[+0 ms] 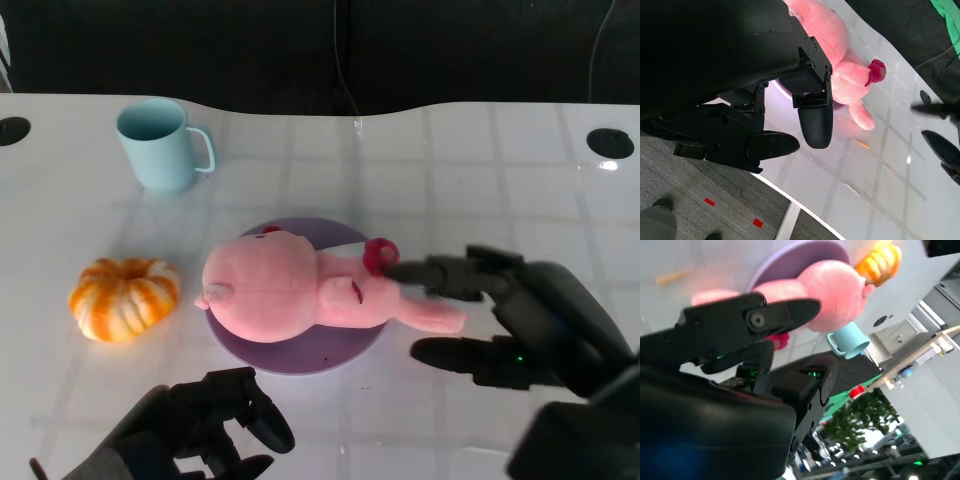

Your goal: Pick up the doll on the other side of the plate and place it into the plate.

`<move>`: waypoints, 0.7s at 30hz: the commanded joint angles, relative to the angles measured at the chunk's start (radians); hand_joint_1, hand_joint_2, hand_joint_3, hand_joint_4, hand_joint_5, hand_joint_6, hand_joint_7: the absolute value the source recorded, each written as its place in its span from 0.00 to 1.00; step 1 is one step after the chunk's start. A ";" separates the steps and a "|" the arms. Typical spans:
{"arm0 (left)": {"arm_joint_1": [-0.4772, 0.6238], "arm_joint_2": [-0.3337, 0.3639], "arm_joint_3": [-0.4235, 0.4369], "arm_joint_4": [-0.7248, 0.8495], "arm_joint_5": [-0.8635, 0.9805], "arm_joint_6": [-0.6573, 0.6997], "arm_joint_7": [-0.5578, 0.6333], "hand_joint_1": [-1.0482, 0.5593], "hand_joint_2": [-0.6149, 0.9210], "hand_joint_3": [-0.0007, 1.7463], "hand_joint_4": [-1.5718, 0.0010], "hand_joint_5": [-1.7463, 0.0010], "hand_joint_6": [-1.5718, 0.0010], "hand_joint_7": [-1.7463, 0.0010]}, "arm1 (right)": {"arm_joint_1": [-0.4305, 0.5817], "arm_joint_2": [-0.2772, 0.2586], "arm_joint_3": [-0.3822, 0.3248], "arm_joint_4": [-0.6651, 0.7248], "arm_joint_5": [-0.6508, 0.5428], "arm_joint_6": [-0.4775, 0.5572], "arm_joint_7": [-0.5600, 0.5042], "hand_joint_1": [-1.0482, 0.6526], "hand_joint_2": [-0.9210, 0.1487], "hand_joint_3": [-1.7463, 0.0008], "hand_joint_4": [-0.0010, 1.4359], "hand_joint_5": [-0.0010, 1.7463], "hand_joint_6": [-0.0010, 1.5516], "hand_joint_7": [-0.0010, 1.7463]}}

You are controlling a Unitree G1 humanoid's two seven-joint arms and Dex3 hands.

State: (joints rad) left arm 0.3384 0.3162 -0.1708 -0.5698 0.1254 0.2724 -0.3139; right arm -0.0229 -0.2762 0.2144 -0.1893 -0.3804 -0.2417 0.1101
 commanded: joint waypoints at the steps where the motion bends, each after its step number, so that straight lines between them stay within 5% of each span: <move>1: 0.004 0.005 0.002 -0.020 0.004 0.017 0.002 0.57 1.00 0.25 0.64 0.14 0.64 0.27 | 0.057 0.010 -0.037 -0.050 0.098 0.022 0.029 0.57 0.26 0.57 0.48 0.69 0.58 0.26; 5: 0.009 0.004 0.005 -0.024 0.001 0.013 0.003 0.57 1.00 0.25 0.65 0.15 0.64 0.27 | 0.139 0.001 -0.065 -0.121 0.165 0.059 0.066 0.61 0.36 0.41 0.53 0.73 0.59 0.35; 11: 0.010 0.004 0.013 -0.032 -0.006 0.017 0.000 0.58 1.00 0.25 0.64 0.15 0.64 0.27 | 0.222 -0.007 -0.112 -0.185 0.231 0.096 0.108 0.67 0.41 0.31 0.59 0.81 0.58 0.57; 14: 0.011 0.005 0.018 -0.032 -0.012 0.016 -0.001 0.58 1.00 0.26 0.64 0.14 0.63 0.26 | 0.266 -0.016 -0.141 -0.217 0.270 0.108 0.131 0.67 0.49 0.20 0.61 0.94 0.55 0.75; 21: 0.007 0.014 0.033 -0.039 -0.022 0.027 -0.010 0.58 1.00 0.26 0.64 0.14 0.64 0.27 | 0.368 -0.009 -0.182 -0.348 0.296 0.268 0.151 0.69 0.52 0.15 0.63 1.00 0.51 0.90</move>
State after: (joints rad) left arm 0.3434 0.3160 -0.1516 -0.5987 0.1100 0.2976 -0.3152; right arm 0.3280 -0.2848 0.0486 -0.5099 -0.1032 -0.0105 0.2546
